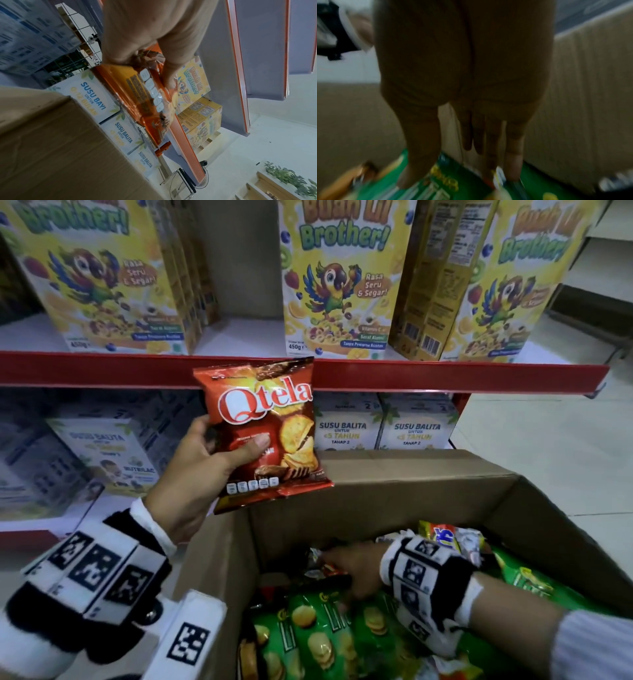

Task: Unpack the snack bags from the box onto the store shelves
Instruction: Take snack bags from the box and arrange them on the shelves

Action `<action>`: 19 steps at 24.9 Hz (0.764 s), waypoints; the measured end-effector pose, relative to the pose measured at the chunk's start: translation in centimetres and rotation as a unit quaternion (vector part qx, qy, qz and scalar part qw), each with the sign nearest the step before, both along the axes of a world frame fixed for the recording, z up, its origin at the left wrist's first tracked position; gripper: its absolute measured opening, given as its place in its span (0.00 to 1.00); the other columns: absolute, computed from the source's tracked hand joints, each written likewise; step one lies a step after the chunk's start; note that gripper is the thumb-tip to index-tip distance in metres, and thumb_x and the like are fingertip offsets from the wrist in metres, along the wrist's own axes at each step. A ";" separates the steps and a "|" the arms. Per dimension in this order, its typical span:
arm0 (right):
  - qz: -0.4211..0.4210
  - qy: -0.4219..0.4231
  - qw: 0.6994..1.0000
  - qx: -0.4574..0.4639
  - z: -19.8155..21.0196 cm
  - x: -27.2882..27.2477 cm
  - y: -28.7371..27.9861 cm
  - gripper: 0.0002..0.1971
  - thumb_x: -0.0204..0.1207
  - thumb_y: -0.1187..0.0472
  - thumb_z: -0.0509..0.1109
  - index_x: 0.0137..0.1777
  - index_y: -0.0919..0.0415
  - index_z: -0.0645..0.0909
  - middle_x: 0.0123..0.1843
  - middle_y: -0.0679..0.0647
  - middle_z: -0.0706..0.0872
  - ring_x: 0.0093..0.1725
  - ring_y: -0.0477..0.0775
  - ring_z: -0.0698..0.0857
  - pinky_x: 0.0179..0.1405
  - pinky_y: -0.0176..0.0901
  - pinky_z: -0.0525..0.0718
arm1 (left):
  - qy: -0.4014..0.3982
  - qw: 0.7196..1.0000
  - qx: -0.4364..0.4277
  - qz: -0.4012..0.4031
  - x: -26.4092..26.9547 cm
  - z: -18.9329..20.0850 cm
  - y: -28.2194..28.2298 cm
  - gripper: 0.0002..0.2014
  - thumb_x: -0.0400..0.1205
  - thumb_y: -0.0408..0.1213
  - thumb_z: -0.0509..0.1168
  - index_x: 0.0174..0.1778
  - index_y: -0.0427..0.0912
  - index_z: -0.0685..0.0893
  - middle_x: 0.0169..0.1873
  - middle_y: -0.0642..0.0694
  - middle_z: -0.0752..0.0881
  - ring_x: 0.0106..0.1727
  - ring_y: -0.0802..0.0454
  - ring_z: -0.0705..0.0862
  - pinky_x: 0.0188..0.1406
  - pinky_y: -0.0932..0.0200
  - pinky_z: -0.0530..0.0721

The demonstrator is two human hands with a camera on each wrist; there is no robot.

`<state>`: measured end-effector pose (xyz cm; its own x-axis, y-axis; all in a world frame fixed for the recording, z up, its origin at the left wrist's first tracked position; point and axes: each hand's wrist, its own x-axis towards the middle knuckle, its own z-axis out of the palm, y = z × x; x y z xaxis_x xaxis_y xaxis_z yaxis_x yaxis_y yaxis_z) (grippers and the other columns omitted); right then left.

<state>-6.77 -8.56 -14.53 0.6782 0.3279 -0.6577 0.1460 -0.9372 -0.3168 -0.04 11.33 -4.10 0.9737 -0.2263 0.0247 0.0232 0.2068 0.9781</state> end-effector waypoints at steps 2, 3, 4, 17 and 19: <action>0.023 0.046 0.999 -0.010 -2.0 -0.1 0.0 0.45 0.72 0.52 0.77 0.84 0.52 0.53 0.83 0.57 0.62 0.79 0.59 0.66 0.75 0.48 0.67 | -0.001 1.000 0.013 0.000 0.0 -0.3 0.1 0.28 0.67 0.32 0.73 0.63 0.46 0.73 0.56 0.47 0.86 0.53 0.50 0.88 0.44 0.54 0.87; 0.029 0.046 0.998 -0.021 -2.3 -0.1 -0.2 0.46 0.71 0.50 0.77 0.83 0.50 0.54 0.82 0.57 0.63 0.79 0.61 0.66 0.76 0.51 0.68 | -0.003 1.000 0.017 0.000 0.2 -0.4 0.1 0.29 0.65 0.33 0.73 0.61 0.47 0.73 0.56 0.47 0.86 0.53 0.48 0.88 0.45 0.52 0.87; 0.031 0.032 0.998 -0.034 -2.5 0.0 -0.4 0.45 0.69 0.47 0.78 0.82 0.49 0.58 0.81 0.58 0.65 0.78 0.62 0.66 0.77 0.54 0.67 | -0.005 1.000 0.019 0.001 0.3 -0.6 0.2 0.29 0.63 0.34 0.74 0.60 0.49 0.74 0.56 0.47 0.86 0.53 0.48 0.88 0.44 0.52 0.88; -0.159 -0.194 0.875 0.414 15.4 -0.8 -5.7 0.22 0.61 0.63 0.83 0.56 0.49 0.87 0.55 0.46 0.90 0.55 0.44 0.88 0.50 0.36 0.85 | -0.037 0.999 -0.003 -0.009 -0.3 -0.2 -0.1 0.30 0.64 0.36 0.73 0.62 0.52 0.73 0.60 0.48 0.86 0.59 0.47 0.86 0.58 0.44 0.85; -0.197 -0.254 0.810 0.490 17.2 -0.8 -6.1 0.23 0.56 0.62 0.83 0.54 0.50 0.85 0.52 0.47 0.90 0.50 0.45 0.88 0.44 0.38 0.87 | -0.043 0.998 -0.026 -0.043 -1.0 0.1 -0.9 0.32 0.64 0.37 0.71 0.65 0.54 0.73 0.63 0.48 0.85 0.63 0.48 0.85 0.61 0.46 0.83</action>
